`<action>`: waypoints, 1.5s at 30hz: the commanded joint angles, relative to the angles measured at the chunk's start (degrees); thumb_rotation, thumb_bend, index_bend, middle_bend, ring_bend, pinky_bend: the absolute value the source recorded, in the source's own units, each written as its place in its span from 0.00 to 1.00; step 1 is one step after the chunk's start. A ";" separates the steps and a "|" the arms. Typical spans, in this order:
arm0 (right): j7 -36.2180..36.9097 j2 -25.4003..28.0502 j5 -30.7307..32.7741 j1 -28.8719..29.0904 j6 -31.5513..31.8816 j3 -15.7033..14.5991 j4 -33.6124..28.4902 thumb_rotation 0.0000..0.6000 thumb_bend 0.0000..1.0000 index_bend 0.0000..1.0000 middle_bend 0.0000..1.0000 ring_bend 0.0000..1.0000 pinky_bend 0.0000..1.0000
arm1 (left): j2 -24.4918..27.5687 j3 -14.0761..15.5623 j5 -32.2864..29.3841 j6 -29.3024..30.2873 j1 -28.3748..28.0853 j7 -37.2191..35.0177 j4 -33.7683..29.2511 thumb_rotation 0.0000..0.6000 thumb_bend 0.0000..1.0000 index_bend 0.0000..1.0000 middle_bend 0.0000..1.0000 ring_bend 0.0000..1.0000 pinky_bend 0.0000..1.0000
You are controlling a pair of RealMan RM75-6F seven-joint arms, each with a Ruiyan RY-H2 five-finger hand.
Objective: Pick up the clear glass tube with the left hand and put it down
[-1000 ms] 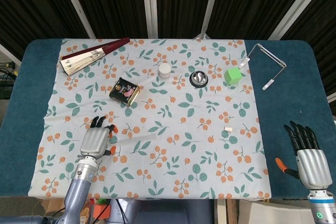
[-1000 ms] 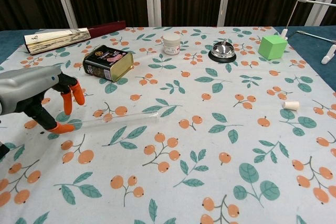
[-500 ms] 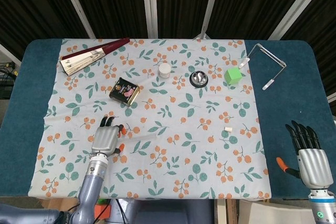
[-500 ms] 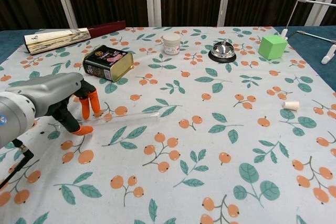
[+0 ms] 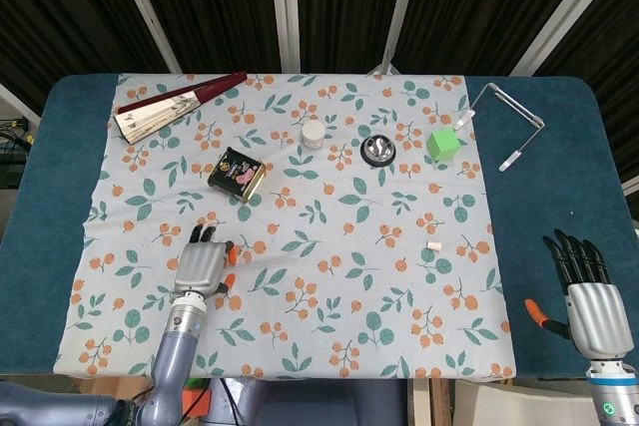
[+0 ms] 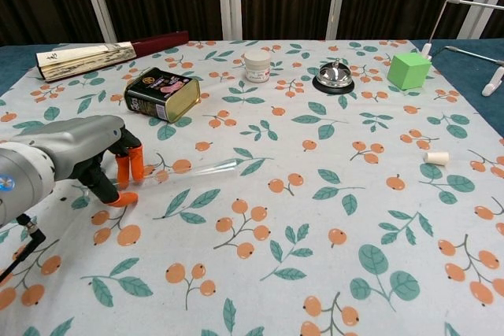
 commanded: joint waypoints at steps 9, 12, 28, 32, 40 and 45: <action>-0.15 0.04 0.07 -0.06 0.02 0.02 -0.10 1.00 0.27 0.00 0.00 0.00 0.00 | 0.20 1.96 6.79 1.53 -0.40 -2.47 1.91 1.00 0.63 0.65 0.69 0.20 0.03; -0.20 0.04 0.07 -0.06 -0.04 -0.02 -0.07 1.00 0.27 0.00 0.00 0.00 0.00 | 1.14 3.02 10.13 1.67 -0.28 -3.73 2.68 1.00 0.64 0.65 0.69 0.20 0.03; -2.50 0.11 1.01 0.95 -2.53 0.03 -1.45 1.00 0.27 0.00 0.00 0.00 0.00 | 13.09 4.45 28.81 -5.05 0.87 -29.24 5.58 1.00 0.63 0.65 0.69 0.20 0.03; -3.67 0.18 1.05 1.61 -3.62 0.06 -2.56 1.00 0.27 0.00 0.00 0.00 0.00 | 15.77 4.00 32.36 -6.70 0.48 -35.72 7.73 1.00 0.63 0.65 0.69 0.20 0.04; -8.85 -0.53 5.18 5.09 -9.93 1.70 -7.69 1.00 0.28 0.10 0.00 0.00 0.00 | 20.12 2.94 38.30 -9.00 -1.05 -45.23 12.00 1.00 0.63 0.65 0.69 0.20 0.04; -13.25 -2.29 10.10 8.10 -14.59 3.70 -9.34 1.00 0.27 0.16 0.00 0.00 0.00 | 21.02 2.19 39.57 -9.94 -1.84 -49.14 13.79 1.00 0.63 0.65 0.69 0.20 0.04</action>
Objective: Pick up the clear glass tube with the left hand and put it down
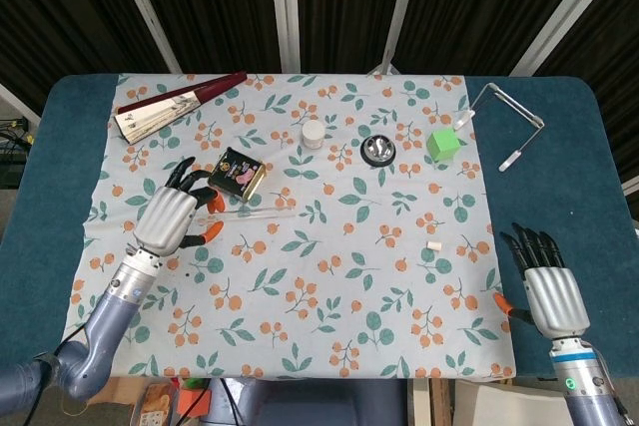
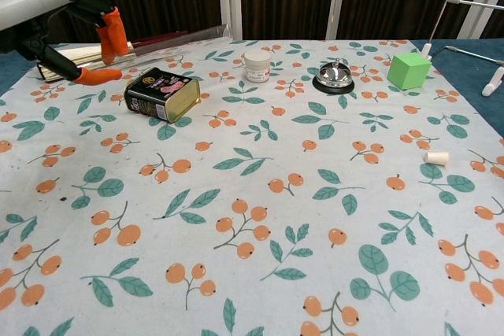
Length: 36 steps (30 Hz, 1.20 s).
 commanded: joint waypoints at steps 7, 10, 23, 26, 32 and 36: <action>-7.19 -3.79 11.63 5.73 -7.03 5.04 -2.05 1.00 0.27 0.24 0.00 0.00 0.00 | 0.61 -1.09 3.55 -0.96 -1.85 -6.50 4.35 1.00 0.63 0.65 0.69 0.20 0.05; -8.68 -4.85 15.17 7.28 -8.59 6.33 -1.89 1.00 0.28 0.28 0.01 0.00 0.00 | -0.09 -1.63 3.24 -1.38 -2.38 -7.72 5.58 1.00 0.63 0.65 0.69 0.20 0.04; -15.02 -10.01 25.68 13.14 -13.01 7.93 -0.08 1.00 0.27 0.33 0.03 0.00 0.00 | -3.03 -1.73 2.57 -2.90 -3.74 -8.61 8.21 1.00 0.63 0.65 0.69 0.20 0.05; -16.14 -11.64 27.10 14.04 -13.39 7.73 0.84 1.00 0.28 0.33 0.03 0.00 0.00 | -3.83 -1.48 2.73 -3.11 -3.94 -8.78 8.88 1.00 0.63 0.65 0.69 0.20 0.05; -18.45 -15.56 29.88 16.03 -13.19 7.69 3.74 1.00 0.28 0.37 0.03 0.00 0.00 | -4.75 -1.70 3.22 -3.22 -4.62 -9.70 9.84 1.00 0.63 0.65 0.69 0.20 0.05; -19.07 -17.47 30.78 17.04 -12.75 8.01 6.20 1.00 0.28 0.40 0.04 0.00 0.00 | -4.59 -1.77 3.69 -3.34 -4.99 -10.19 9.86 1.00 0.63 0.65 0.69 0.20 0.05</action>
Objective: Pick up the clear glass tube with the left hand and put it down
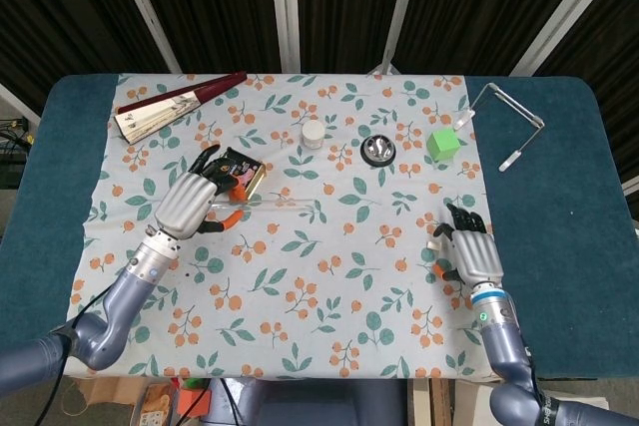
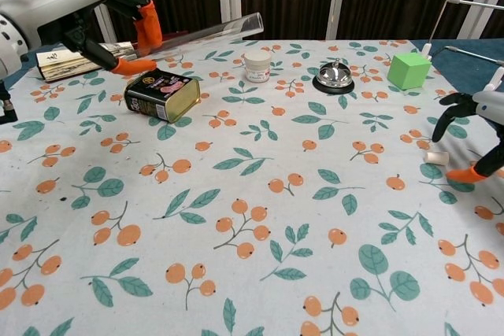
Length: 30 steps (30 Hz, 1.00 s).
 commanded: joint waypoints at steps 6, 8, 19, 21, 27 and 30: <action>0.45 -2.82 1.49 1.22 1.12 0.73 5.00 1.00 0.28 0.45 0.07 0.00 0.04 | 0.67 -0.19 0.51 0.04 -0.39 -0.77 -0.06 1.00 0.63 0.65 0.69 0.20 0.05; 0.86 -3.23 1.28 1.27 1.33 0.67 5.97 1.00 0.28 0.46 0.07 0.00 0.04 | 0.73 -0.27 0.43 0.10 -0.40 -0.91 0.03 1.00 0.63 0.65 0.69 0.20 0.05; 1.77 -4.11 1.22 1.78 1.31 0.46 8.06 1.00 0.27 0.52 0.10 0.00 0.04 | 0.57 -0.24 0.21 0.01 -0.58 -1.48 0.69 1.00 0.63 0.65 0.69 0.20 0.05; 1.93 -4.26 1.31 1.90 1.28 0.52 8.22 1.00 0.28 0.52 0.10 0.00 0.04 | 0.50 -0.17 0.29 0.02 -0.63 -1.50 0.82 1.00 0.63 0.65 0.69 0.20 0.05; 1.88 -4.57 1.66 2.13 1.07 0.30 8.65 1.00 0.27 0.52 0.10 0.00 0.04 | 0.36 -0.07 0.34 -0.02 -0.75 -1.70 1.09 1.00 0.63 0.65 0.69 0.20 0.05; 2.00 -4.75 1.72 2.23 1.01 0.26 8.99 1.00 0.28 0.52 0.10 0.00 0.04 | 0.27 0.04 0.36 -0.08 -0.80 -1.70 1.24 1.00 0.63 0.65 0.69 0.20 0.05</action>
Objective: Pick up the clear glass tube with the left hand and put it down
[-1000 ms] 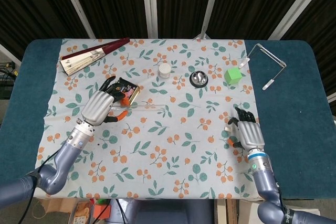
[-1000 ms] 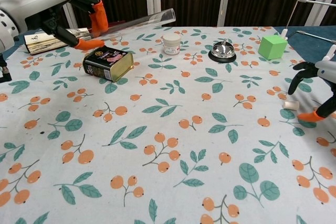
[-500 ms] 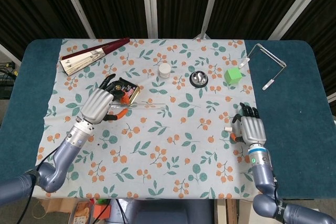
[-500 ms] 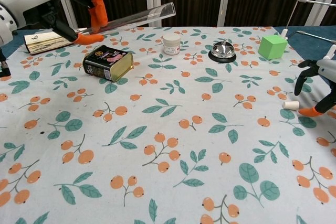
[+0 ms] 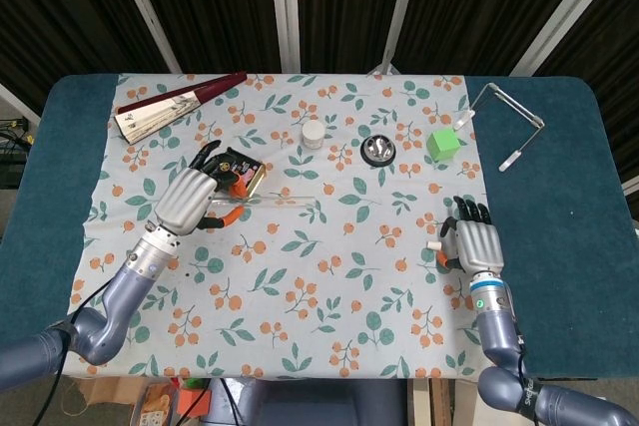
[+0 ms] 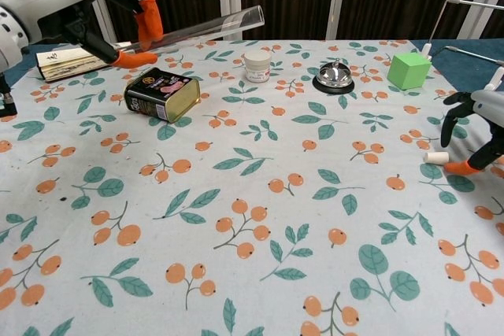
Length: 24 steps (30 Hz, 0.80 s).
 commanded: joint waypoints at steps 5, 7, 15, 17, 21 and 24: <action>0.42 -0.16 0.35 0.29 -0.60 -0.01 0.66 1.00 0.32 0.53 0.10 0.00 0.04 | -0.27 0.06 -0.16 -0.12 -0.11 -0.03 0.36 1.00 0.63 0.65 0.69 0.20 0.05; 0.58 -0.20 0.33 0.31 -0.74 -0.13 0.73 1.00 0.34 0.53 0.10 0.00 0.04 | -0.37 0.00 -0.23 -0.18 -0.20 -0.02 0.46 1.00 0.63 0.65 0.69 0.20 0.05; 1.14 -0.44 -0.12 0.39 -0.71 -0.40 0.94 1.00 0.35 0.53 0.10 0.00 0.04 | -0.69 -0.10 -0.29 -0.28 -0.52 0.23 0.54 1.00 0.63 0.65 0.69 0.20 0.05; 1.12 -0.39 -0.39 0.43 -0.63 -0.49 0.84 1.00 0.35 0.53 0.10 0.00 0.04 | -0.72 -0.07 -0.31 -0.27 -0.52 0.27 0.56 1.00 0.63 0.65 0.69 0.20 0.05; 1.24 -0.35 -0.77 0.56 -0.60 -0.57 0.80 1.00 0.35 0.53 0.10 0.00 0.04 | -0.70 -0.04 -0.33 -0.09 -0.45 0.19 0.49 1.00 0.63 0.65 0.69 0.20 0.05; 1.13 -0.42 -0.71 0.68 -0.63 -0.59 1.00 1.00 0.35 0.53 0.10 0.00 0.04 | -0.58 -0.01 -0.33 0.04 -0.36 0.11 0.48 1.00 0.63 0.65 0.69 0.20 0.05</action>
